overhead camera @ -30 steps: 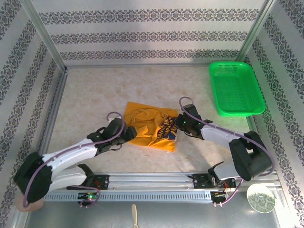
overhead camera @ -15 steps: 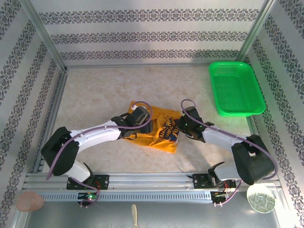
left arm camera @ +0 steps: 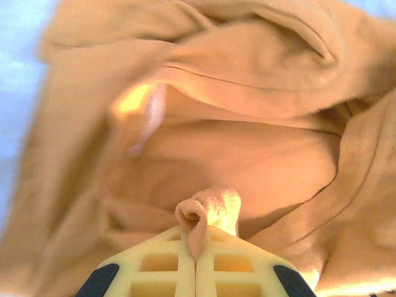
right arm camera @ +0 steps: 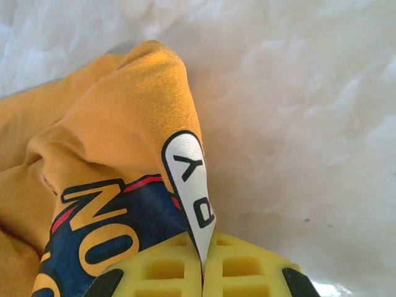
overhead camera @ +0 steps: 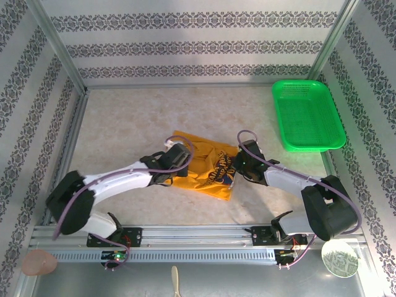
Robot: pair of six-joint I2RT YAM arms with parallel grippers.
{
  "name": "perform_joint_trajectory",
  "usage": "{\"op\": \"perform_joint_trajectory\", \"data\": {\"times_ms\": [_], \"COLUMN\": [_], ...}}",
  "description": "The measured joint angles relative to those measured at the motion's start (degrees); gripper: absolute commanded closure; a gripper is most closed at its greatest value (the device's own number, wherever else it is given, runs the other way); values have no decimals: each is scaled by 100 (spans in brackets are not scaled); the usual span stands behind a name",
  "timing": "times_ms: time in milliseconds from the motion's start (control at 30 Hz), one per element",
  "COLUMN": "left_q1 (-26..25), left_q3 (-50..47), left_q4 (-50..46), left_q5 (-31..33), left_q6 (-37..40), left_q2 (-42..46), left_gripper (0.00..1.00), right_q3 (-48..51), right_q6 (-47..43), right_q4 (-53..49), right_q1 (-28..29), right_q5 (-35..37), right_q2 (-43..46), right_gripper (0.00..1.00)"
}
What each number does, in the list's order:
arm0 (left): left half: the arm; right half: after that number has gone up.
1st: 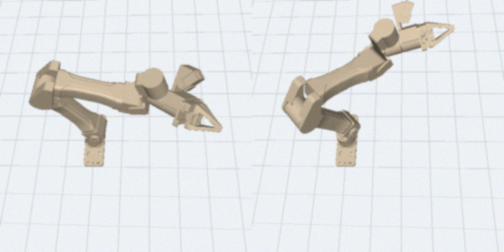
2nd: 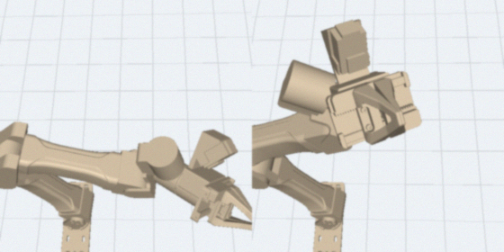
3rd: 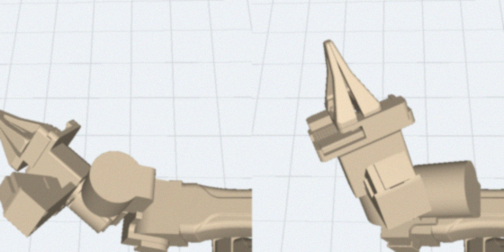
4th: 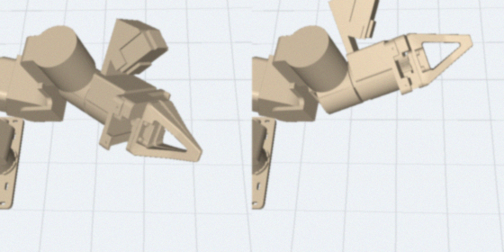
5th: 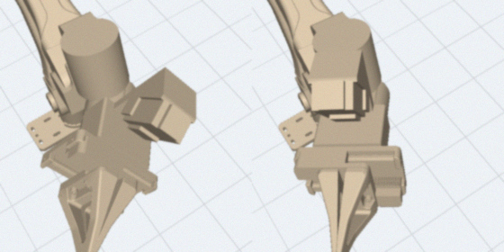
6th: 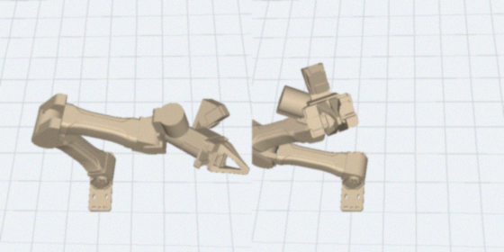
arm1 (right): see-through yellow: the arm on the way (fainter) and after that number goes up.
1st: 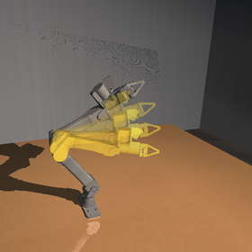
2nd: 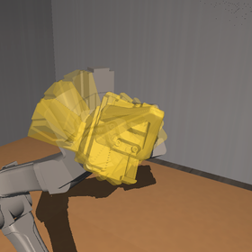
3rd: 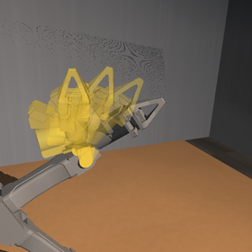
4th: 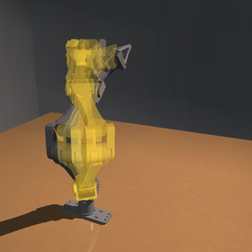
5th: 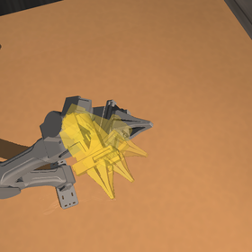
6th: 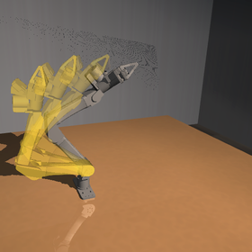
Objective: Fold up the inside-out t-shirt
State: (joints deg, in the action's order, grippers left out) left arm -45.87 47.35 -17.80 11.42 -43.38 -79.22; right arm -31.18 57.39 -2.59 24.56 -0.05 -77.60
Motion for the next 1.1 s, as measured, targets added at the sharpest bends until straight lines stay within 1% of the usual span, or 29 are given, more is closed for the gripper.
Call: {"op": "perform_joint_trajectory", "data": {"times_ms": [100, 167, 233, 267, 300, 467, 600, 767, 833, 967, 1033, 1100], "left_q1": [197, 328, 396, 409, 433, 422, 256, -245, -328, -210, 28, 376], "left_q3": [-651, -1128, -1495, -1615, -1672, -1504, -1421, -1368, -1368, -1344, -1235, -1010], "left_q4": [90, 197, 278, 273, 258, 264, 595, 1250, 1460, 1703, 1746, 1805], "left_q5": [269, 376, 409, 409, 389, 227, -72, -417, -525, -592, -728, -920], "left_q6": [-529, -911, -1224, -1329, -1399, -1502, -1698, -2085, -2208, -2267, -2181, -1969], "left_q2": [892, 1325, 1515, 1532, 1521, 1541, 1508, 767, 402, -136, -367, -678], "left_gripper": [99, 74, 59, 53, 50, 50, 51, 53, 55, 55, 55, 55], "right_q3": [28, 31, 31, 31, 31, 66, 72, 144, 181, 304, 404, 568], "right_q6": [48, 83, 90, 98, 101, 103, 105, 129, 140, 195, 308, 518], "right_q4": [-66, -72, -74, -87, -98, -133, -181, -212, -260, -433, -579, -721], "right_q1": [-44, -44, -44, -46, -46, -44, -44, -42, -39, 101, 280, 562], "right_q5": [61, 66, 68, 74, 76, 90, 94, 136, 164, 286, 413, 549], "right_q2": [0, 0, 0, 0, 0, 125, 201, 282, 319, 577, 835, 1178], "right_gripper": [100, 100, 100, 100, 100, 100, 100, 100, 100, 100, 100, 100]}}
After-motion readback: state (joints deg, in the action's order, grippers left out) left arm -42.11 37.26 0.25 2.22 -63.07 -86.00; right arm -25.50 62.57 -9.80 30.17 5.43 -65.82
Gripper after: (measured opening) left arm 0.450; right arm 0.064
